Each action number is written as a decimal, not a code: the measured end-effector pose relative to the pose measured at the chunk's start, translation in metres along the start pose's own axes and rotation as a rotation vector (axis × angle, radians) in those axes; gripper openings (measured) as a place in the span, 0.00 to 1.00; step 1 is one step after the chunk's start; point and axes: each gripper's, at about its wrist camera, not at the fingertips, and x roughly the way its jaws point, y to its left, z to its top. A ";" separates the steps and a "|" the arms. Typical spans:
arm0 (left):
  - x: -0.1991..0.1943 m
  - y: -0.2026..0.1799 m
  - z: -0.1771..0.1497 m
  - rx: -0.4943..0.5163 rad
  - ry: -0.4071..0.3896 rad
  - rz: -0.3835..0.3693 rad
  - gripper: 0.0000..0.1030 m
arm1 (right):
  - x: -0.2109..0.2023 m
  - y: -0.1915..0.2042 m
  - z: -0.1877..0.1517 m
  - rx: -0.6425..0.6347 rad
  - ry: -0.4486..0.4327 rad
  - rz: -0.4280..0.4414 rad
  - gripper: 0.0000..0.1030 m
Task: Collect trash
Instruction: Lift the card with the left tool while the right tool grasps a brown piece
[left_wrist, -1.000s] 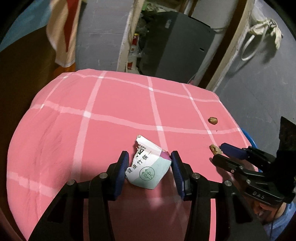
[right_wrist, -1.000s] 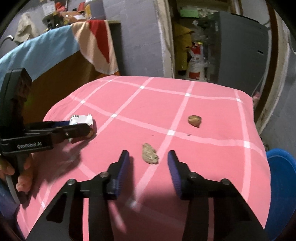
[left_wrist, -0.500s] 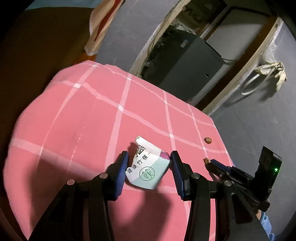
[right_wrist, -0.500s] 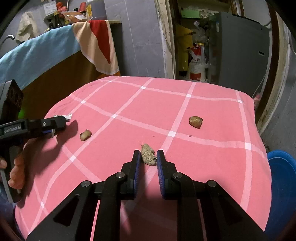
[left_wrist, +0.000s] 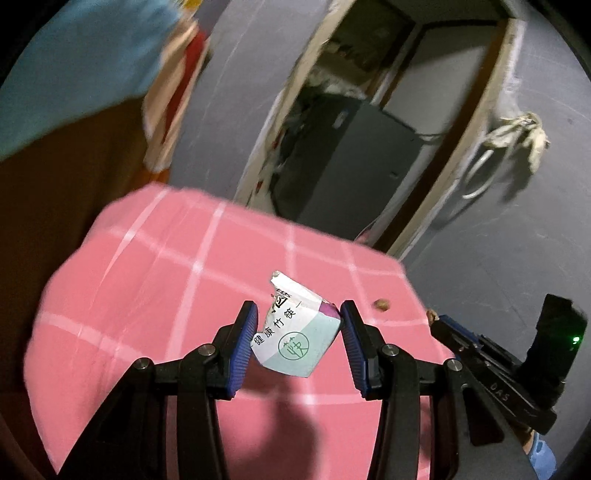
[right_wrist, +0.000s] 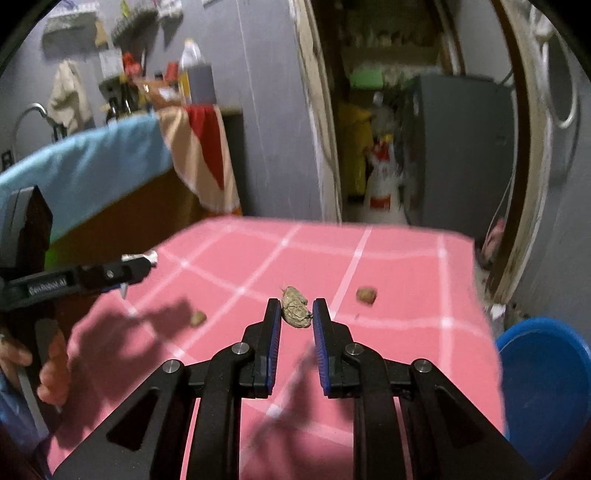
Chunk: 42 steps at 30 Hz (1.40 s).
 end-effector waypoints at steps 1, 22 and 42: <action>-0.003 -0.010 0.001 0.018 -0.022 -0.008 0.39 | -0.009 0.001 0.003 -0.003 -0.030 -0.006 0.15; -0.020 -0.199 -0.002 0.287 -0.307 -0.257 0.39 | -0.176 -0.041 0.025 0.019 -0.461 -0.275 0.15; 0.069 -0.285 -0.043 0.338 -0.058 -0.331 0.40 | -0.194 -0.141 -0.033 0.228 -0.308 -0.430 0.15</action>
